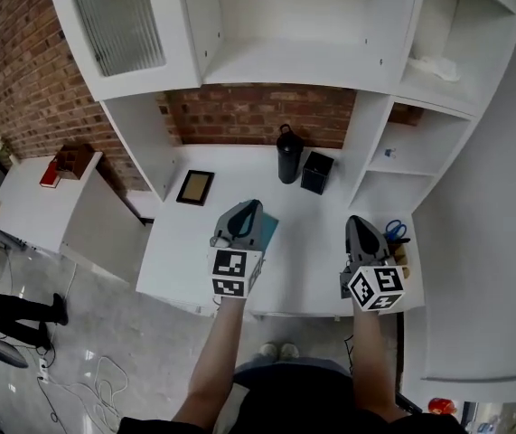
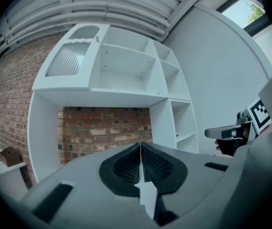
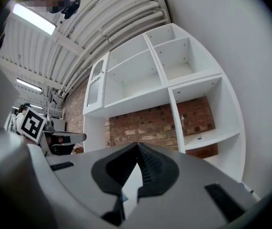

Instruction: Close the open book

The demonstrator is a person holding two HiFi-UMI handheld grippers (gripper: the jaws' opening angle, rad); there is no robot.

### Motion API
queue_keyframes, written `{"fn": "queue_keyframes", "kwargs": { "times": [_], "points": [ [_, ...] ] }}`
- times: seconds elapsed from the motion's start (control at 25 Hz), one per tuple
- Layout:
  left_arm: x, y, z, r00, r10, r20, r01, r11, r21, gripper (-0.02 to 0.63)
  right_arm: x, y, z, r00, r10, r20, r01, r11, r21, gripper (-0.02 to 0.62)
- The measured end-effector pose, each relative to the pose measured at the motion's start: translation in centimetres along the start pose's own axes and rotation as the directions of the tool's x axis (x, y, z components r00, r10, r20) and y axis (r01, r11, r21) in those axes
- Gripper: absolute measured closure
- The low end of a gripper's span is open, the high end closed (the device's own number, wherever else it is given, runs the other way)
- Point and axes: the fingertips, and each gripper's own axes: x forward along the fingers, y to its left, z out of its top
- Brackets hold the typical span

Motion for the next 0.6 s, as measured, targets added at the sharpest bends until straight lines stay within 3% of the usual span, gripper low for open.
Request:
{"fn": "queue_keyframes", "kwargs": {
  "times": [0.24, 0.6],
  "points": [
    [1.0, -0.9, 1.9, 1.0, -0.007, 0.014, 0.007, 1.0, -0.004, 0.597, -0.5, -0.9, 2.8, 0.998, -0.018, 0.06, 0.021, 0.999, -0.035, 0.597],
    [1.1, -1.6, 2.0, 1.0, -0.023, 0.013, 0.023, 1.0, -0.011, 0.597, -0.2, -0.7, 3.1, 0.999, -0.022, 0.039, 0.024, 0.998, -0.056, 0.597]
  ]
}}
